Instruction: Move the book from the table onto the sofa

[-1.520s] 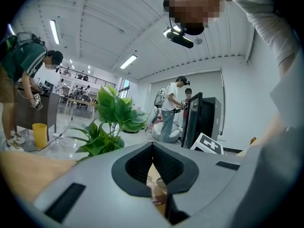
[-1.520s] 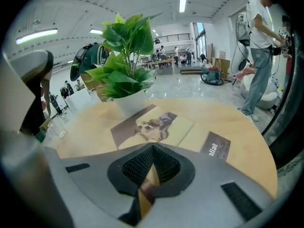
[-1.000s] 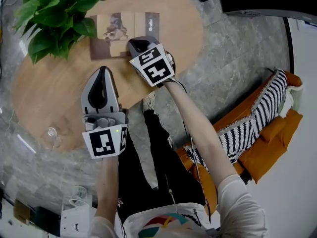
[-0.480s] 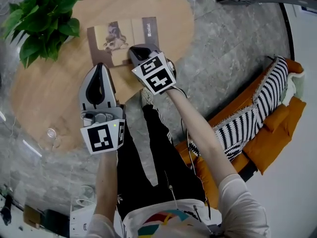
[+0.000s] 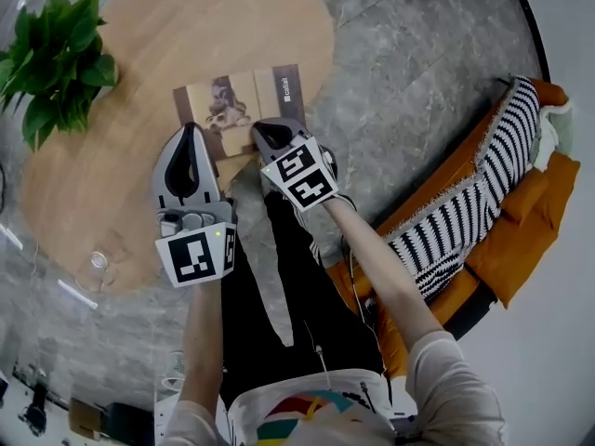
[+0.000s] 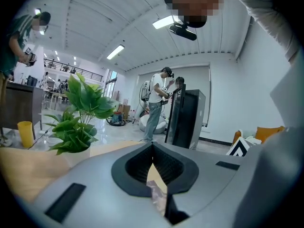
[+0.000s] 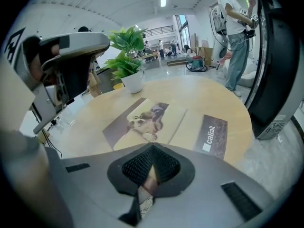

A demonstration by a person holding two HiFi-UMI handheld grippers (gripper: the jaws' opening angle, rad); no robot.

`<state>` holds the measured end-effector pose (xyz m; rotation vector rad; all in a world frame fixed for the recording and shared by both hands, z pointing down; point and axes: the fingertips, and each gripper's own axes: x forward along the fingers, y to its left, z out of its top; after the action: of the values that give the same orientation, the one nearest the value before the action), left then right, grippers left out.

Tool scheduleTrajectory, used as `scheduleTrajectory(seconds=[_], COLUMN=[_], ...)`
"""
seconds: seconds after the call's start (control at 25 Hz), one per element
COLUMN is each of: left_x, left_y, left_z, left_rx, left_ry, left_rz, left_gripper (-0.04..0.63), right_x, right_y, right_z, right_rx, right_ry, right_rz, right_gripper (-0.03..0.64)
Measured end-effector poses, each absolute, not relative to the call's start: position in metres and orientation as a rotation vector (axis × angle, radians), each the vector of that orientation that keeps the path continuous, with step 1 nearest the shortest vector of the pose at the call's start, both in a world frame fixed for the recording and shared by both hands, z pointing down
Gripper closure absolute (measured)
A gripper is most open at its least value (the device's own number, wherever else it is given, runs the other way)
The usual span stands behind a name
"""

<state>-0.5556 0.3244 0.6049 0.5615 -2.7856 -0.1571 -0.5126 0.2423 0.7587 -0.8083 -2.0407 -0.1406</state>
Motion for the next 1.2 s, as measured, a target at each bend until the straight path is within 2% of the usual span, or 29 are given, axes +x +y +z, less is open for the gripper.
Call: scheduleTrajectory(seconds=[0.2, 0.44, 0.48, 0.52, 0.56, 0.64, 0.8, 1.2], left_x=[-0.558, -0.561, -0.561, -0.561, -0.562, -0.563, -0.564, -0.561], left_y=[0.311, 0.289, 0.285, 0.282, 0.278, 0.272, 0.257, 0.233], left_z=[0.605, 0.599, 0.599, 0.599, 0.6, 0.601, 0.604, 0.625], left_rx=[0.598, 0.655, 0.665, 0.673, 0.68, 0.693, 0.73, 0.804], left_ry=[-2.767, -2.758, -2.757, -2.756, -2.754, -2.751, -2.738, -2.708], left_rz=[-0.14, -0.115, -0.111, -0.109, -0.109, -0.115, -0.118, -0.111], left_gripper=[0.589, 0.589, 0.589, 0.589, 0.589, 0.589, 0.589, 0.589], right_x=[-0.496, -0.516, -0.521, -0.526, -0.53, -0.533, -0.519, -0.496], right_y=[0.233, 0.189, 0.175, 0.158, 0.142, 0.116, 0.103, 0.132], right_z=[0.755, 0.709, 0.703, 0.7, 0.698, 0.7, 0.726, 0.773], right_rx=[-0.804, -0.724, -0.684, -0.635, -0.586, -0.527, -0.606, -0.908], right_ry=[-2.062, -2.268, -2.304, -2.339, -2.364, -2.347, -2.1, -1.645], right_rz=[-0.097, 0.271, 0.339, 0.411, 0.49, 0.68, 0.974, 1.268], right_gripper=[0.604, 0.596, 0.527, 0.411, 0.336, 0.275, 0.275, 0.276])
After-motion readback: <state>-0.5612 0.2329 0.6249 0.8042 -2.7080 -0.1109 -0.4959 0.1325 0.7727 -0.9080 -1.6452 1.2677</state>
